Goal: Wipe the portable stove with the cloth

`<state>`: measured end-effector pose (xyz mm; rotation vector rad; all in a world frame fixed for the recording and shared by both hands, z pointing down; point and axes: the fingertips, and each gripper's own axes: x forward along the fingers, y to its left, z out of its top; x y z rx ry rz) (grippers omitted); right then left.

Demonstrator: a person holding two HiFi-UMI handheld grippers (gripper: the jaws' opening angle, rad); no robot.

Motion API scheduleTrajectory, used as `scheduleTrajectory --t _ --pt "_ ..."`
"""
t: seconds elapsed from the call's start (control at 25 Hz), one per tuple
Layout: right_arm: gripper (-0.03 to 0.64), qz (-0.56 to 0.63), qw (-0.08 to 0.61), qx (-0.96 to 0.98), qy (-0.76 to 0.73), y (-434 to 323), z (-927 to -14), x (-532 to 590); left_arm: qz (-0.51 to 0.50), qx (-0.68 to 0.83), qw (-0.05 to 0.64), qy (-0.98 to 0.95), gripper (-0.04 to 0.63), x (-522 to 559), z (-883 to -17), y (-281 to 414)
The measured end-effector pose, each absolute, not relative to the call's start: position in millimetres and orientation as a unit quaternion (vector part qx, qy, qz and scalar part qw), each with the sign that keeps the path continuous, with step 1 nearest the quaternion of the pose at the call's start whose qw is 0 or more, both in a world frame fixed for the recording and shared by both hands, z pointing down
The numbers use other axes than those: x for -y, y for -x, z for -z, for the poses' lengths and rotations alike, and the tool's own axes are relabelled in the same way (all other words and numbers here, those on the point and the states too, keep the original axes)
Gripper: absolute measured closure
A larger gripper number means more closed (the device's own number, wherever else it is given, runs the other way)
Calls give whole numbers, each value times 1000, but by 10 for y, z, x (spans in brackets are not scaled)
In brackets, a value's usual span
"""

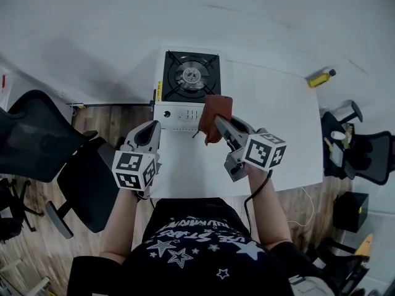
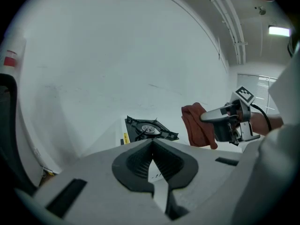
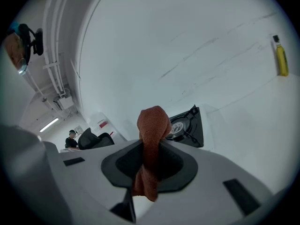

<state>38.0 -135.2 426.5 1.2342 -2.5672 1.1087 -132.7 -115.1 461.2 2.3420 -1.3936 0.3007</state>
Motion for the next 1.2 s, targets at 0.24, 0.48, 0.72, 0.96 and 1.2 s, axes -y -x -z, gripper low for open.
scheduleTrajectory --t 0.24,0.48,0.72,0.96,1.2 --pt "545 -389 27 839 -380 -167 -4127 1828 -105 509 180 -835 588 1447 -4470 1335" --pt "545 -382 49 851 -357 80 -4134 2230 -105 527 163 -827 588 1747 -4365 1393" --pt "545 -371 75 860 -343 325 -4132 2655 -101 547 167 -814 588 1967 -4353 1487" --pt "545 -381 88 855 -342 529 -4218 3071 -104 554 172 -808 588 2231 -4400 1524" --pt "545 -410 91 846 -329 738 -4405 3353 -106 556 166 -807 588 2494 -4409 1529"
